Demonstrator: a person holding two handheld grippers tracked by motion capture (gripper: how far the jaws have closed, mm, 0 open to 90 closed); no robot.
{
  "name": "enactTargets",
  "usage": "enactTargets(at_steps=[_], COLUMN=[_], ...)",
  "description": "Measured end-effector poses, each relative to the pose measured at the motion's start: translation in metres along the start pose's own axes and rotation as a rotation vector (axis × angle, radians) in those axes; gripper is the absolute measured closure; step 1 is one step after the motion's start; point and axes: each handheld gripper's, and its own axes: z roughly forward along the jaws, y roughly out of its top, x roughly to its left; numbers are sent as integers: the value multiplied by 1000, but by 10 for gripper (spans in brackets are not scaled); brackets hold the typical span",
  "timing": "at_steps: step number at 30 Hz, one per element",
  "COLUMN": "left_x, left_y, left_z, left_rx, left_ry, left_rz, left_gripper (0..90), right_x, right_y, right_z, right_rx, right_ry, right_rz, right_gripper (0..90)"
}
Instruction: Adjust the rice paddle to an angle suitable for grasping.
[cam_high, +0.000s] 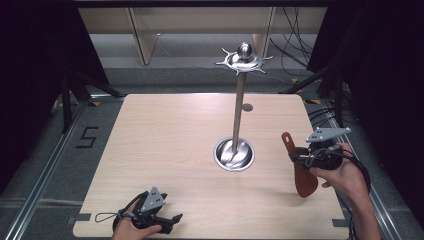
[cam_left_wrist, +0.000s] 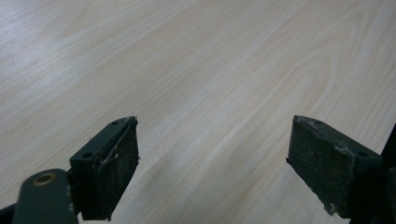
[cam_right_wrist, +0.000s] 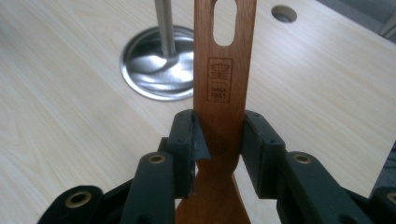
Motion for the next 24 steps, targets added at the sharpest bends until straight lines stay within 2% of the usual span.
enactTargets(at_steps=[1,3,4,5,6,7,8,9,13,14,15,16,17,19,20,21,22,24], left_x=[0,0,0,0,-3,-2,-2,0,-1,0,-1,-1,-2,-1,-1,-2,-2,-2], left_y=[0,0,0,0,0,-1,-1,0,-1,0,-1,0,-1,-1,0,0,0,-1], left_z=[0,0,0,0,1,0,0,0,0,0,0,-1,0,0,0,0,0,0], left_rx=[-4,-6,-6,-3,-15,-7,-7,-5,-2,-3,-7,-10,-8,-2,-2,-8,-7,-6], left_ry=[0,-2,-2,2,-11,-3,-3,-2,-1,-1,-1,-7,-8,0,1,-6,-8,-1], left_rz=[0,-3,-3,1,-36,-33,-33,-7,-23,-2,-29,-14,-28,-22,-19,-23,-26,-27], left_gripper=[158,158,158,158,158,158,158,158,158,158,158,158,158,158,158,158,158,158], right_x=[0,0,0,0,0,3,3,3,7,10,11,11,13,14,13,15,14,14], right_y=[5,10,10,16,20,23,26,28,37,42,44,47,48,53,55,56,59,61], right_z=[-5,-11,-11,-14,-16,-19,-20,-21,-23,-25,-24,-26,-27,-29,-30,-30,-31,-32], right_rx=[-29,-74,-74,-122,-143,-136,-166,-181,-218,-231,-262,-258,-263,-283,-293,-300,-309,-319], right_ry=[-9,-7,-7,-6,-9,4,4,11,5,23,15,21,21,24,19,25,20,18], right_rz=[11,1,1,-7,-13,9,-8,-6,-21,-16,-23,-30,-20,-29,-49,-30,-51,-59], right_gripper=[673,673,673,673,673,673,673,673,673,673,673,672,673,673,673,673,673,673])
